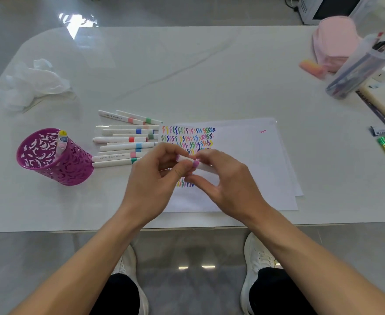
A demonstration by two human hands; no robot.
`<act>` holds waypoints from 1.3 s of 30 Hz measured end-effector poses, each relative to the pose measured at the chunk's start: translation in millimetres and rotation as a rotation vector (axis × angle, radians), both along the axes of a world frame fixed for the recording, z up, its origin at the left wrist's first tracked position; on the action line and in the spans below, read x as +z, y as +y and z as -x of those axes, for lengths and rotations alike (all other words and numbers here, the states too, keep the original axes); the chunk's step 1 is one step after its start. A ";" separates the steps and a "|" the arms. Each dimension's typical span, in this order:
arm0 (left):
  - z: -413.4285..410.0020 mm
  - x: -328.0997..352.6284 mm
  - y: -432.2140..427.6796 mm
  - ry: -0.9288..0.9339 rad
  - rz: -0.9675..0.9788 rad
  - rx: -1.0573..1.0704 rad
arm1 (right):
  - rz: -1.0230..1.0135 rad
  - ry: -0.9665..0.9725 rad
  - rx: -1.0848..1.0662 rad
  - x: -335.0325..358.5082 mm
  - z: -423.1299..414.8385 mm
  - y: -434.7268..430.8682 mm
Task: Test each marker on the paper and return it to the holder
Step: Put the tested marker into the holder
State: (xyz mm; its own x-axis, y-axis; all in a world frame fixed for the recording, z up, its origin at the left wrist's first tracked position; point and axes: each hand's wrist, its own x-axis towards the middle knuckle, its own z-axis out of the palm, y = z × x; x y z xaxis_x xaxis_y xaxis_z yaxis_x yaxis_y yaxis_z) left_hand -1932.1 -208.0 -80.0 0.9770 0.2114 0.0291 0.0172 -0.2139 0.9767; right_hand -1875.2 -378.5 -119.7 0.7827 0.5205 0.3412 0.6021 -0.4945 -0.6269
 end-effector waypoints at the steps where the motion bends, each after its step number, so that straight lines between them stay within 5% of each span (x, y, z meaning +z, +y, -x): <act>1: 0.1 -1.1 -0.4 0.013 -0.047 -0.004 | 0.001 -0.008 0.004 -1.1 -0.6 -0.8; 6: -1.2 -10.9 7.8 0.078 -0.431 -0.081 | 0.104 -0.137 0.029 -5.3 -1.4 -2.5; 14: -5.2 -13.1 8.0 0.087 -0.692 -0.230 | 0.175 -0.081 0.047 -2.0 3.0 -1.4; 29: -5.5 -18.2 -1.4 0.044 -0.483 -0.157 | 0.274 -0.027 0.009 2.9 1.3 -7.7; 39: -11.7 -17.6 3.4 0.081 -0.575 -0.050 | 0.139 0.273 -0.052 9.7 -4.8 -11.2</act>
State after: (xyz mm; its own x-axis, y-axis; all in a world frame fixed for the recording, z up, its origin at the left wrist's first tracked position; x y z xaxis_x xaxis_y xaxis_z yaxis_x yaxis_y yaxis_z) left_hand -1920.4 -204.6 -97.6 0.9893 0.1371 0.0507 0.0628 -0.7121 0.6993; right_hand -1870.4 -389.7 -110.0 0.8624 0.5044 0.0434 0.3926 -0.6122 -0.6863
